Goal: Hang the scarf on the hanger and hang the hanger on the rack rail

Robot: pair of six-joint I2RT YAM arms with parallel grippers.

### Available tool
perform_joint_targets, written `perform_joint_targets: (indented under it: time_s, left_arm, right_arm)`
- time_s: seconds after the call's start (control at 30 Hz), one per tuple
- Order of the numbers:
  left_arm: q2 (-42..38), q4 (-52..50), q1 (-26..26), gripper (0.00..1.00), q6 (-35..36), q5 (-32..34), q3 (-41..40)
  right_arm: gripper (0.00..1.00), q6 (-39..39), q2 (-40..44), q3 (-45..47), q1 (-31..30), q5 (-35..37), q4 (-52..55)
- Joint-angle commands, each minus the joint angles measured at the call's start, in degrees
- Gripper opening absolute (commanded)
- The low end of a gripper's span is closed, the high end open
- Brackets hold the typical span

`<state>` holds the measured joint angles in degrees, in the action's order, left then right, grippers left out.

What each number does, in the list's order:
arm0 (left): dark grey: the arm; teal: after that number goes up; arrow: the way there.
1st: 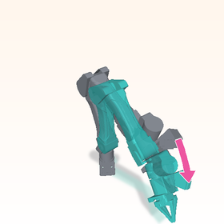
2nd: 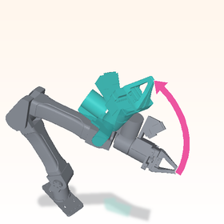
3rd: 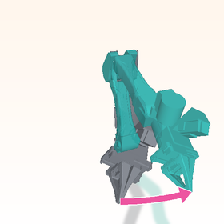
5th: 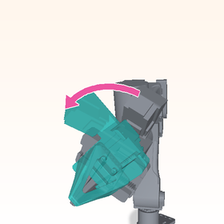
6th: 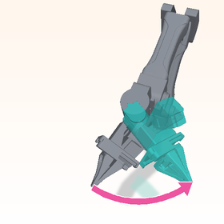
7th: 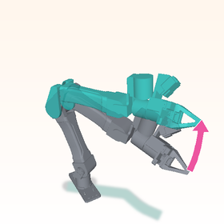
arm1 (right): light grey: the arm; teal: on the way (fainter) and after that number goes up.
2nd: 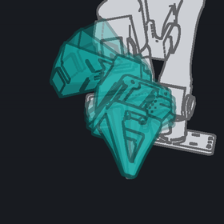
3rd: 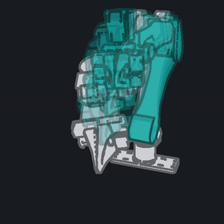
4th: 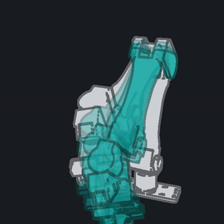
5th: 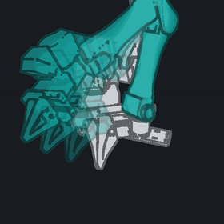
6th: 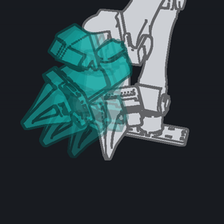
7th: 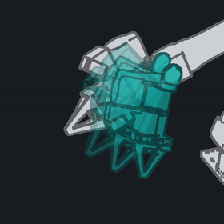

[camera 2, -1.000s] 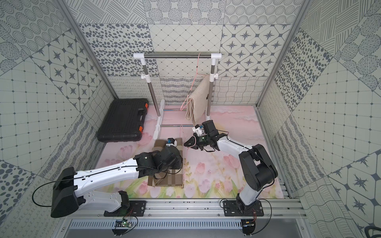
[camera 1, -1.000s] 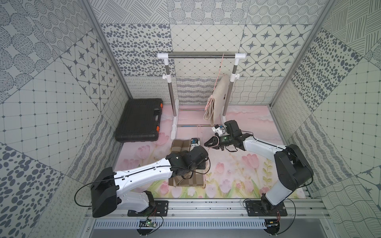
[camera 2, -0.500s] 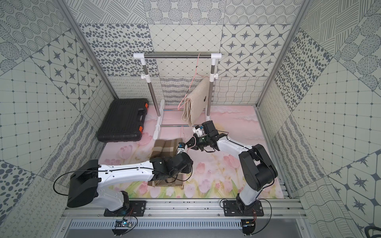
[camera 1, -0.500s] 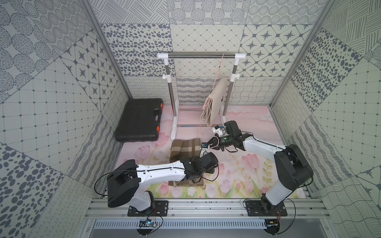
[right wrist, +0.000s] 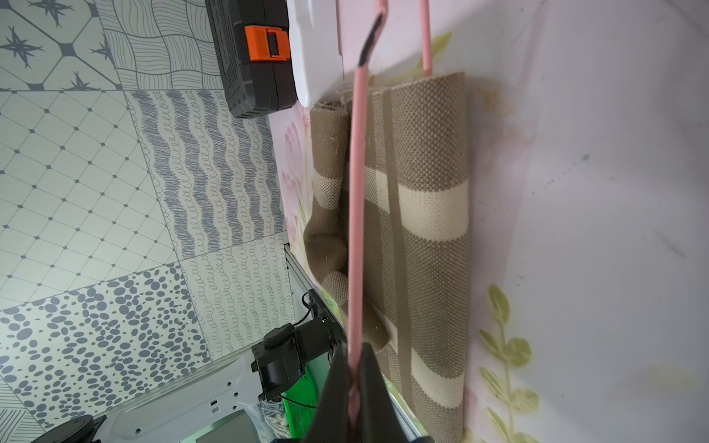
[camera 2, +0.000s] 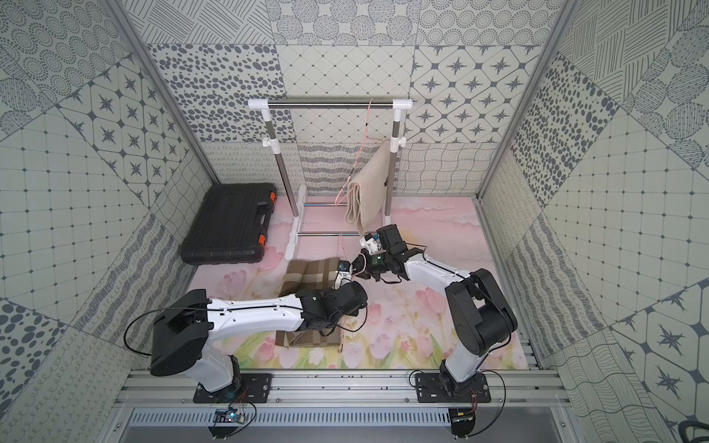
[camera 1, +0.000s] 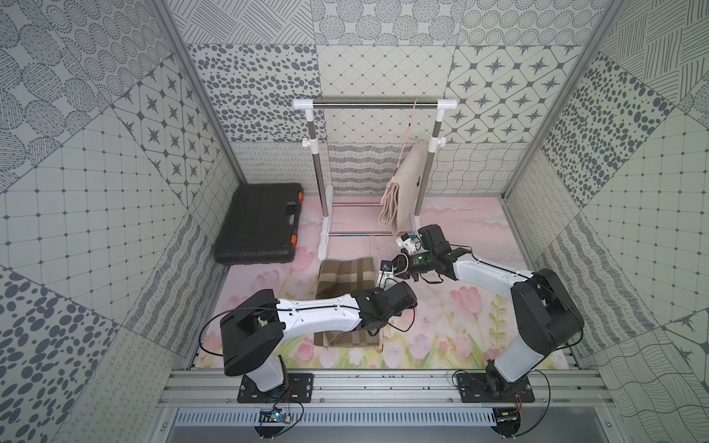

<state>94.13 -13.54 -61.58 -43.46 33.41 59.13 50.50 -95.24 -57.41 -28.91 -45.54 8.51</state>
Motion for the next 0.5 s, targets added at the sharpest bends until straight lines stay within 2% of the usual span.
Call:
perform_joint_targets:
  time_s: [0.0,0.1,0.2,0.3,0.37,0.47]
  left_arm:
    - [-0.3,-1.6,-0.4,0.00,0.4,2.8,0.8]
    - [-1.8,-1.9,-0.5,0.00,0.9,2.9,0.5]
    - [-4.3,-4.9,-0.5,0.00,0.7,3.2,0.8]
    - [-9.0,-9.9,-0.6,0.00,-0.4,3.7,0.9]
    - [-12.6,-14.6,-0.6,0.00,-1.1,4.4,1.4]
    - [-17.2,-21.0,-0.6,0.00,-1.9,5.3,2.9]
  right_arm:
    - [0.00,-2.3,1.4,0.3,-0.7,1.2,-1.1]
    - [0.00,-2.7,1.5,0.0,-0.7,1.3,-0.8]
    - [0.49,-3.6,1.8,-1.0,-0.7,0.8,0.5]
    - [0.83,-6.2,4.0,-3.3,-0.4,2.0,4.5]
    - [0.88,-7.6,5.2,-5.0,0.0,2.2,7.5]
    - [0.90,-8.5,7.7,-5.9,0.8,2.3,10.0]
